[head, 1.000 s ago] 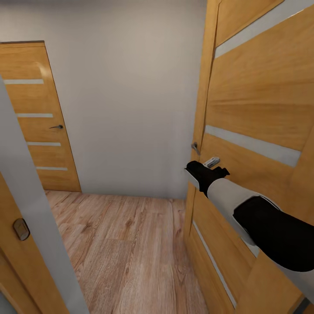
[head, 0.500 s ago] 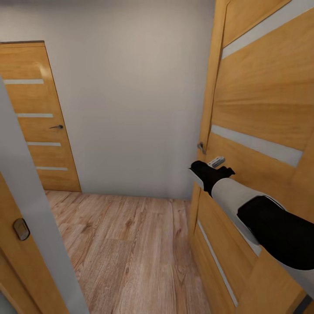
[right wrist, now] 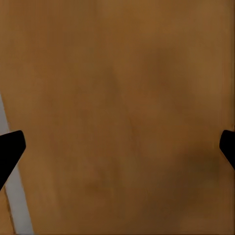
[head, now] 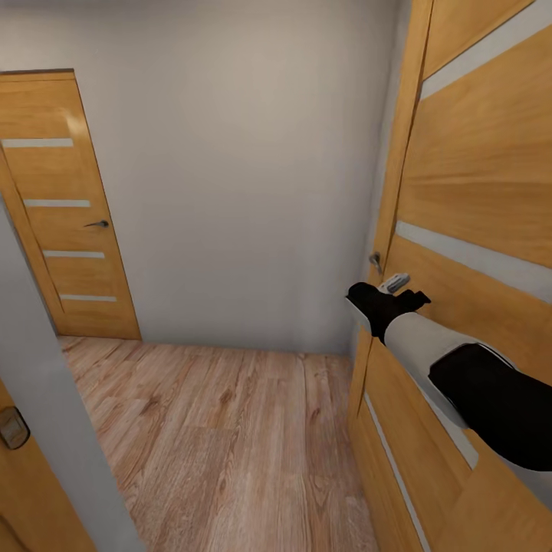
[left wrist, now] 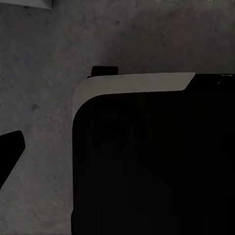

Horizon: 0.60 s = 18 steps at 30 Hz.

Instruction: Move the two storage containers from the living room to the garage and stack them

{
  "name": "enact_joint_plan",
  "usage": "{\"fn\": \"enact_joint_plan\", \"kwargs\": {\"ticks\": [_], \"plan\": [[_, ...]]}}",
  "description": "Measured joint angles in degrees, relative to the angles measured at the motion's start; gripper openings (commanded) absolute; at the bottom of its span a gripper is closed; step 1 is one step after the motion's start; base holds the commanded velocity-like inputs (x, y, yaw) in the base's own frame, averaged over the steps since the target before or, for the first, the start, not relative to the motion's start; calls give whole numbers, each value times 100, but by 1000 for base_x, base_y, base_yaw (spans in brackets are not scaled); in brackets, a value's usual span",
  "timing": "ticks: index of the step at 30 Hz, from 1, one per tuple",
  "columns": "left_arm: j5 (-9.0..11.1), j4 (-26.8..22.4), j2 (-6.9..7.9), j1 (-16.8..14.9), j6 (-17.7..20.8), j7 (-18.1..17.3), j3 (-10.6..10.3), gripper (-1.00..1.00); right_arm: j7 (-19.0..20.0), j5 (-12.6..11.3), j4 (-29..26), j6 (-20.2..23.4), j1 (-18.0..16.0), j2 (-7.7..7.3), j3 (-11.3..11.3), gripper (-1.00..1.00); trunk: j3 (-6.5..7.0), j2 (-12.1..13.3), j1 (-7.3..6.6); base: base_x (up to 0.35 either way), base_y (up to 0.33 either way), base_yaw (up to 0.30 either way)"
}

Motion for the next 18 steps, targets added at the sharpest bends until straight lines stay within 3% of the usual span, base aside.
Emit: {"fn": "enact_joint_plan", "kwargs": {"ticks": [10, 18], "plan": [[8, -5, -4, 1, 1, 2, 0, 100, -2, 70, 0, 15, -1, 8, 55, 100, 0, 0, 0, 12, 0, 0], [-22, -1, -1, 1, 1, 0, -12, 100, -1, 70, 0, 24, -1, 8, 55, 100, 0, 0, -2, 226, 0, 0]]}}
